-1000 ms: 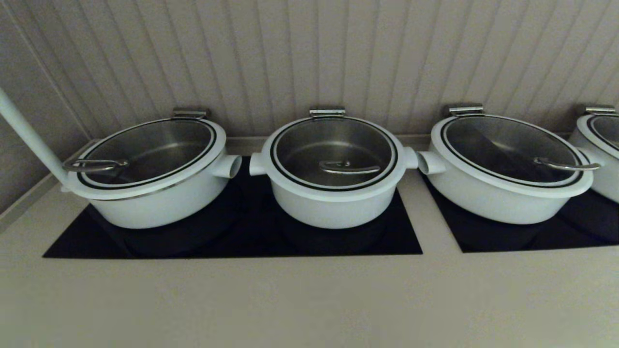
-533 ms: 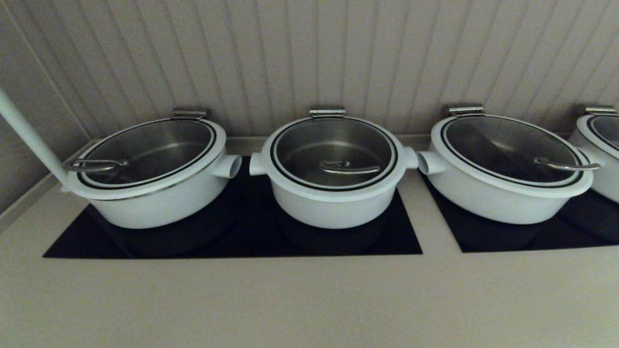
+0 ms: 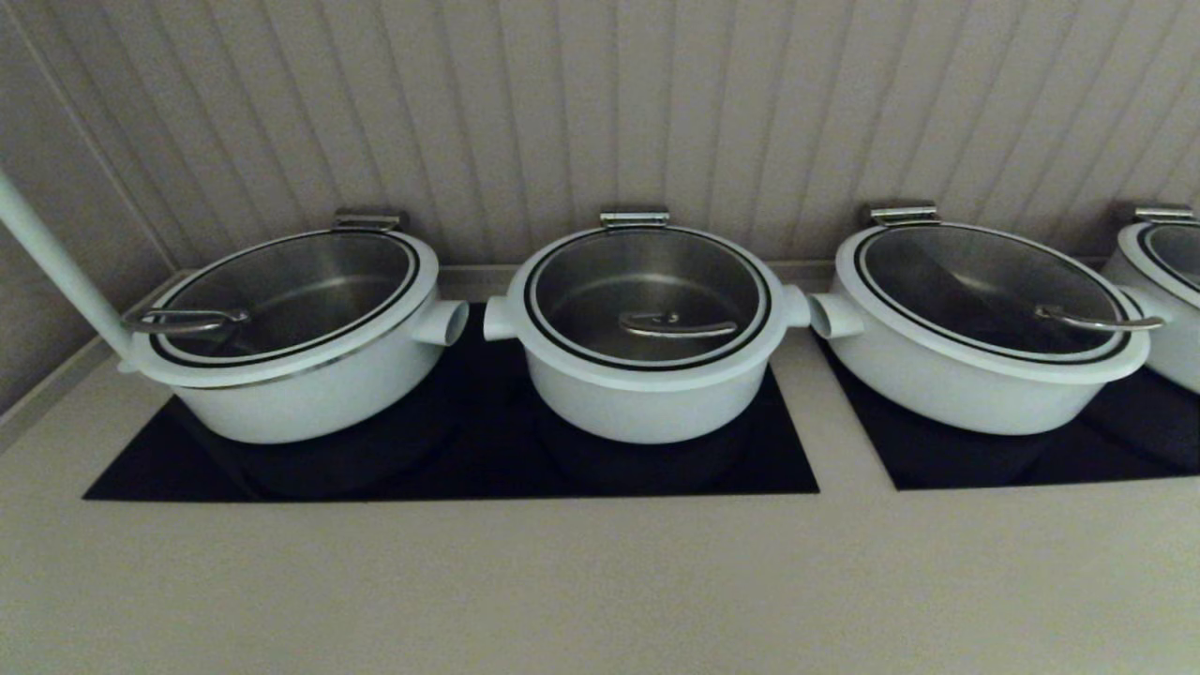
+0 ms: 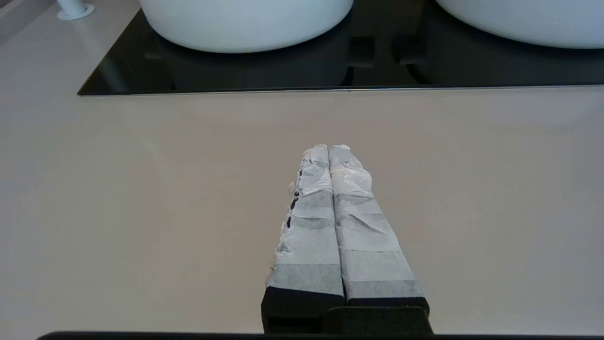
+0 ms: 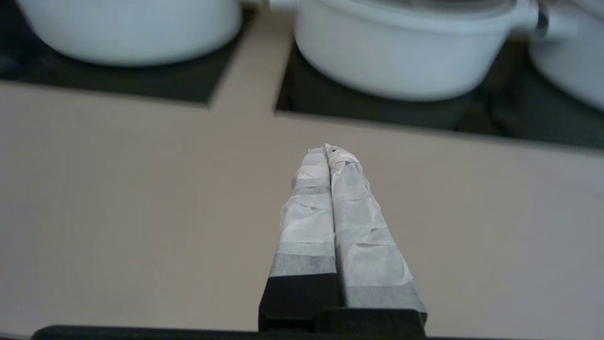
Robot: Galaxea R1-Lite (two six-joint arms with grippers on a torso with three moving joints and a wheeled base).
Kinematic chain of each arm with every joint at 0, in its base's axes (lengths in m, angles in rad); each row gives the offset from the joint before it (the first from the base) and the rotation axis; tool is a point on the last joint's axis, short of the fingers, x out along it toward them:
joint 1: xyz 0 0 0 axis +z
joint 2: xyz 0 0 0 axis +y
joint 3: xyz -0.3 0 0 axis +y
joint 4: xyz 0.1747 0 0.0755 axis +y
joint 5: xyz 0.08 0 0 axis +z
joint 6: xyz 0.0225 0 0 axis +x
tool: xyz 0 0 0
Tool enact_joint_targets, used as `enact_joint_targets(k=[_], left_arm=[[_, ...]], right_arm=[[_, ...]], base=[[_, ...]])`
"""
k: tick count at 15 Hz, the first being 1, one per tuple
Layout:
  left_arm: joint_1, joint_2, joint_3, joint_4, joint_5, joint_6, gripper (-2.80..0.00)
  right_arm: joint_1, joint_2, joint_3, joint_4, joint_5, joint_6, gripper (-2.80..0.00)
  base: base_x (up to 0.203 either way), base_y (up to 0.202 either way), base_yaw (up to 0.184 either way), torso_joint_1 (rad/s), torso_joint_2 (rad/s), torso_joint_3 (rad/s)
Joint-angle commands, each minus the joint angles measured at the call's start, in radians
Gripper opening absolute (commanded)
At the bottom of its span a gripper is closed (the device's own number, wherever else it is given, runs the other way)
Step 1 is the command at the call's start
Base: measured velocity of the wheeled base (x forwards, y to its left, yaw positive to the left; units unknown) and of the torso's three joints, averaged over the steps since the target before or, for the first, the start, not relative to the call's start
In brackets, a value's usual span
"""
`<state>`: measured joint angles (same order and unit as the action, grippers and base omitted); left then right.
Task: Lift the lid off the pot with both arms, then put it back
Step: Open the food pot lid a small opening with the right arm
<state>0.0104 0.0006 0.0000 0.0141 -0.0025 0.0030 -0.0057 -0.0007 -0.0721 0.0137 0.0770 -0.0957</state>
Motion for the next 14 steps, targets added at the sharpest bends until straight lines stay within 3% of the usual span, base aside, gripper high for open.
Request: enact_joint_targets(k=[1,7,11,14], left_arm=[[0.000,0.001,0.000,0.000,0.001,0.000,-2.80],[0.000,0.001,0.000,0.000,-0.001,0.000,-2.80],[0.000,0.001,0.000,0.000,0.000,0.000,-2.80],[0.000,0.001,0.000,0.000,0.000,0.000,-2.80]], right_arm=[[0.000,0.016,-0.081,0.030,0.009,-0.001,-2.80],[0.023,0.240,-0.269,0.042,0.038,-0.002,-2.80],[0.043,0.390,-0.359,0.021,0.223,-0.022,-2.80],[0.044,0.533,-0.365,-0.105,0.404,-0.082,-2.80]], base=[[0.000,0.000,0.000,0.000,0.00,0.000],[0.000,0.000,0.000,0.000,0.00,0.000],[0.000,0.000,0.000,0.000,0.00,0.000],[0.000,0.000,0.000,0.000,0.00,0.000]])
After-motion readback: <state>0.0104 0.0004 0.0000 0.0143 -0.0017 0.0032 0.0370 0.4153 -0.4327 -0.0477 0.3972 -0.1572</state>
